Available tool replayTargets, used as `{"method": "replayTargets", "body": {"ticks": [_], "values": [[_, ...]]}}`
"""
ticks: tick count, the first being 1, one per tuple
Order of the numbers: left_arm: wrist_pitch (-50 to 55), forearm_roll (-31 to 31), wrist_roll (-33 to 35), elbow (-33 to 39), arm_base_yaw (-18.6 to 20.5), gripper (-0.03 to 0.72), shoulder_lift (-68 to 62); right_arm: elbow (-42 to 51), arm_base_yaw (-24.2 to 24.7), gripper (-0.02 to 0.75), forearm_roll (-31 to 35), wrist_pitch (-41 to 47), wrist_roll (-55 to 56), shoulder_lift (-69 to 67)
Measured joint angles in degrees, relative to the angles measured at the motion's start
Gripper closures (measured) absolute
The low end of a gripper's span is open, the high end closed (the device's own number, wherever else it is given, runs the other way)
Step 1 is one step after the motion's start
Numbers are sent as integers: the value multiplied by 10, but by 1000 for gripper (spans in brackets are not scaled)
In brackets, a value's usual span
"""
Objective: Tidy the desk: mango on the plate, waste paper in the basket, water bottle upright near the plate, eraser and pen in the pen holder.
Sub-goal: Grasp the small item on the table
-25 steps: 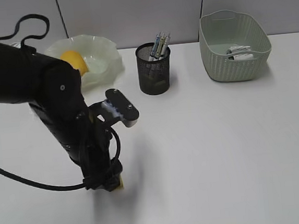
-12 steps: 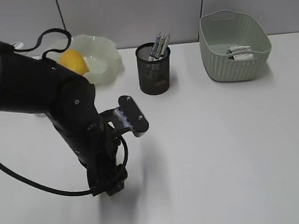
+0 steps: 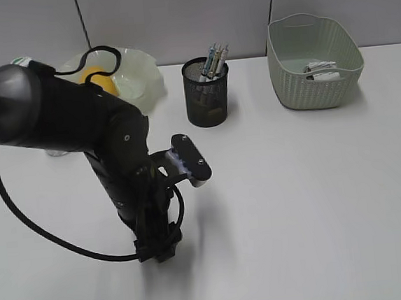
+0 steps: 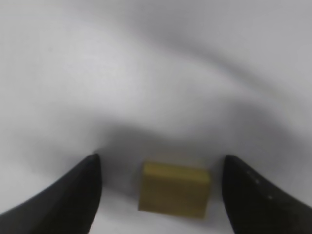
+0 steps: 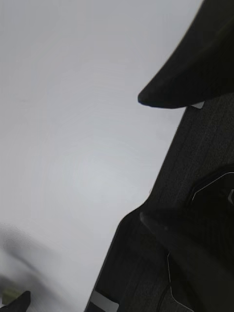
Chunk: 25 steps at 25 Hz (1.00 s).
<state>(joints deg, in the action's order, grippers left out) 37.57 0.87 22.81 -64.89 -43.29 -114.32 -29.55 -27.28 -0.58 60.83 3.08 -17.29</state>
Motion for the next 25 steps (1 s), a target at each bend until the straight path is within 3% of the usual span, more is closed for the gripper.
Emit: {"method": "replayTargets", "body": {"ticks": [4, 12, 21, 25], "values": [[8, 0, -20, -4, 0, 133, -5, 0, 0, 228, 0, 0, 0, 0], [15, 5, -50, -5, -2, 379, -6, 0, 0, 228, 0, 0, 0, 0], [51, 7, -56, -11, -2, 387, 2, 0, 0, 228, 0, 0, 0, 0], [103, 8, -62, -66, -1, 387, 7, 0, 0, 228, 0, 0, 0, 0]]}}
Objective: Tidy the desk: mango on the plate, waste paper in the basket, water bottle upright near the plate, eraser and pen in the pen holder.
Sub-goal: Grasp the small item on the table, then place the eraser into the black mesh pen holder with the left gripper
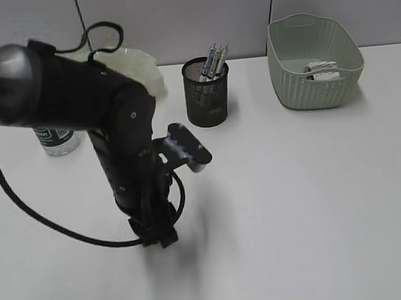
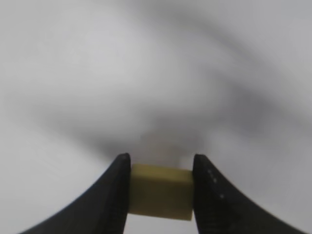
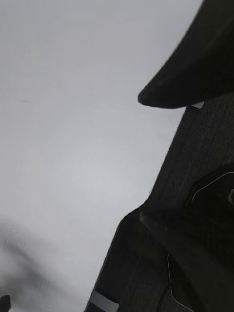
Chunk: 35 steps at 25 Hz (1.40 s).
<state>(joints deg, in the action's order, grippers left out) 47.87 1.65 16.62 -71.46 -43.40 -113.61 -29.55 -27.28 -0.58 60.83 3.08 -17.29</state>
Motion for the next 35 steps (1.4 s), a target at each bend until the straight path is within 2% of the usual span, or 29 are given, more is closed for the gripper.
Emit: {"method": "replayTargets", "body": {"ticks": [8, 12, 14, 18, 28, 35], "values": [[42, -4, -5, -176, 35, 389, 7, 0, 0, 228, 0, 0, 0, 0], [13, -25, -6, -251, 68, 389, 7, 0, 0, 228, 0, 0, 0, 0], [-17, -54, -7, -273, 87, 389, 7, 0, 0, 228, 0, 0, 0, 0], [-89, -119, -7, -280, 108, 389, 7, 0, 0, 228, 0, 0, 0, 0], [-258, -215, -8, -281, 109, 389, -62, 0, 0, 230, 0, -1, 0, 0], [-342, -246, -8, -281, 110, 389, -109, 0, 0, 230, 0, -1, 0, 0]]}}
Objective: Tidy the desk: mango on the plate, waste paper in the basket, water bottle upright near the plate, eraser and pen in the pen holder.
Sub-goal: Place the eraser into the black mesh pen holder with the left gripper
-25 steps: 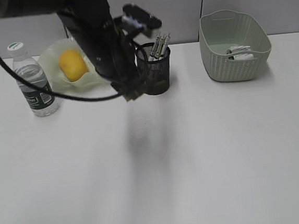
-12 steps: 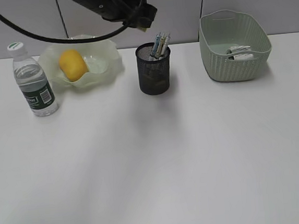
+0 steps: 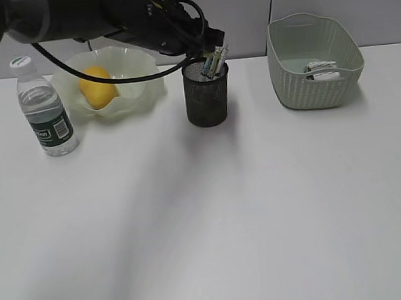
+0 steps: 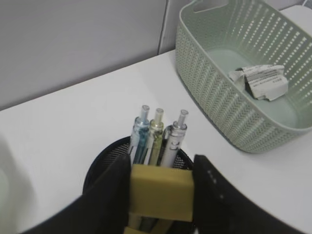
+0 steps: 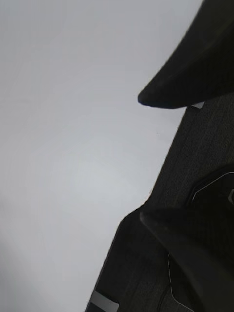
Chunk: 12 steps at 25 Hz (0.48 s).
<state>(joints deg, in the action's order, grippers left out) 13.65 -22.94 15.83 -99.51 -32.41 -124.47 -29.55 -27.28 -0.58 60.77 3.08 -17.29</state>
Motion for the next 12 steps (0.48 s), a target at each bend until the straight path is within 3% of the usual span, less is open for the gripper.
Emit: {"method": "replayTargets", "body": {"ticks": [12], "values": [[-64, -39, 0, 0, 11, 374, -37, 0, 0, 230, 0, 0, 0, 0]]}}
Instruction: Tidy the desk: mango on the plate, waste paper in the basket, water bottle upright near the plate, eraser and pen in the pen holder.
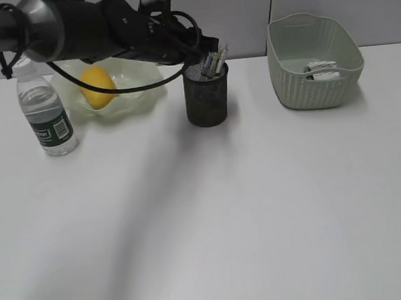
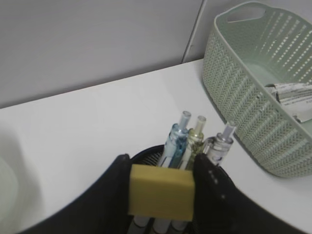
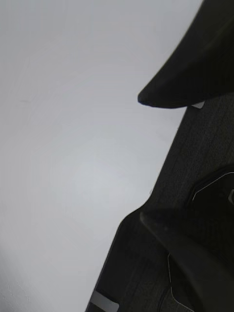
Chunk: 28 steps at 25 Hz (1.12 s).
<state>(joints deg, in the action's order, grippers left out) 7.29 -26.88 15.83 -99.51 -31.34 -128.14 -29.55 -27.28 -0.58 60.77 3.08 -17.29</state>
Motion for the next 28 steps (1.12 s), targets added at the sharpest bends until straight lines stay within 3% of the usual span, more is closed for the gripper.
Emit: {"method": "replayTargets", "body": {"ticks": [8, 14, 20, 28], "values": [[-6, -6, 0, 0, 1, 172, -1, 0, 0, 230, 0, 0, 0, 0], [17, -6, 0, 0, 1, 147, 14, 0, 0, 230, 0, 0, 0, 0], [169, 12, 0, 0, 1, 147, 89, 0, 0, 230, 0, 0, 0, 0], [450, 91, 0, 0, 1, 160, 176, 0, 0, 230, 0, 0, 0, 0]]}}
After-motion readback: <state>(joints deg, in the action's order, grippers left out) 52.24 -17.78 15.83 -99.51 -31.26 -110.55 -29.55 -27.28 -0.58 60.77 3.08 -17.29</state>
